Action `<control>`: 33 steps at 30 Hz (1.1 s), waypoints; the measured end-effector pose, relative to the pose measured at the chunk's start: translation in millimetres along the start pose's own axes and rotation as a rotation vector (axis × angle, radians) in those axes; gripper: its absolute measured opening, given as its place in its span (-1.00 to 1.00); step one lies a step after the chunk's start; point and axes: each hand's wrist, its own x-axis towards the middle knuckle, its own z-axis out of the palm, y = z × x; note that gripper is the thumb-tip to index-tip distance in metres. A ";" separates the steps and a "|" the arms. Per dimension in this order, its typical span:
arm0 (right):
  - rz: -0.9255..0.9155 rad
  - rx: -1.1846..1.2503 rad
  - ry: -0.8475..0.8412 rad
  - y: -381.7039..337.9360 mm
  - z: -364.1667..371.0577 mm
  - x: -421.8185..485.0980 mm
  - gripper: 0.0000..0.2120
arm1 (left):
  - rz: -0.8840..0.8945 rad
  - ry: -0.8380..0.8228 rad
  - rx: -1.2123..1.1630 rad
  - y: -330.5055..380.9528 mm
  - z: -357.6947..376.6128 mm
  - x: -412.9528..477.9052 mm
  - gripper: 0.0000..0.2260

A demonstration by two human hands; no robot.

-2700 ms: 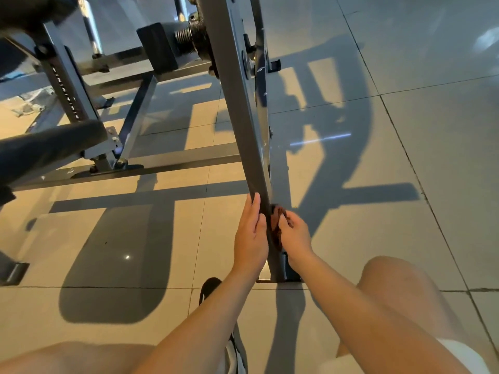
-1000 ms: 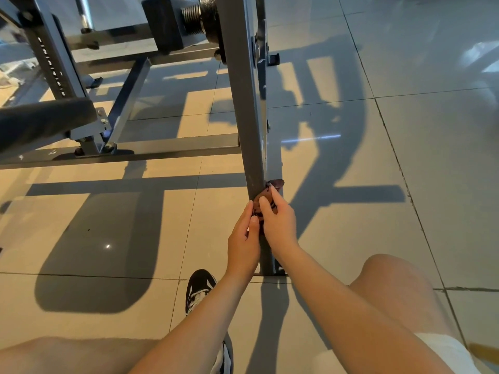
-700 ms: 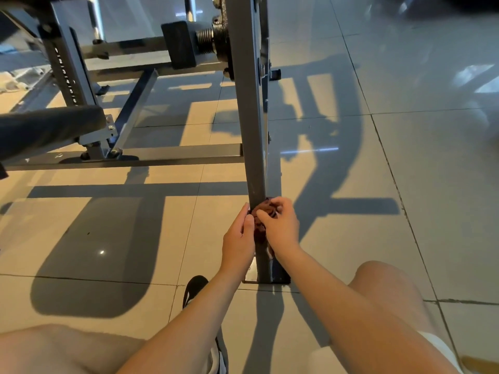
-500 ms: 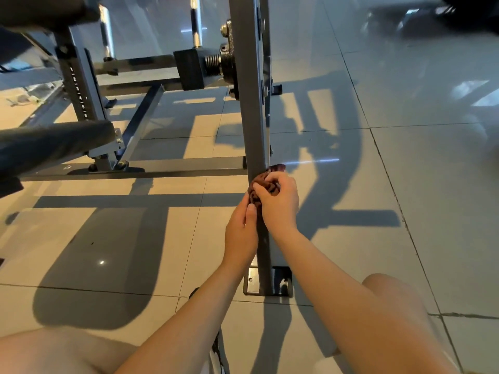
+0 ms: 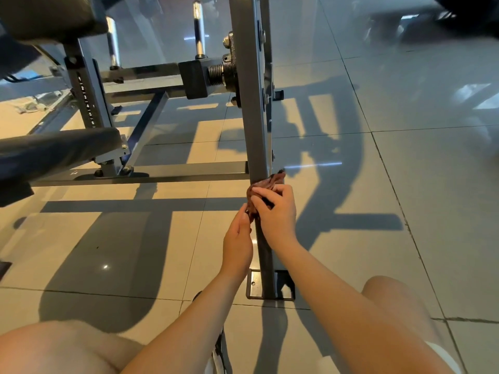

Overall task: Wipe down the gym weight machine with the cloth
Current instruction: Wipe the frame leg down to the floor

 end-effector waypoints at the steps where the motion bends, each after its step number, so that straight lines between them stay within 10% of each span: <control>1: -0.006 -0.009 -0.006 4.5 3.1 -0.9 -0.82 | -0.005 0.004 -0.006 -1.8 -0.2 1.0 -0.63; 33: 0.320 -0.362 -0.221 131.2 -4.3 -74.0 -0.85 | -0.290 -0.126 0.095 -110.4 -6.2 -28.0 -0.60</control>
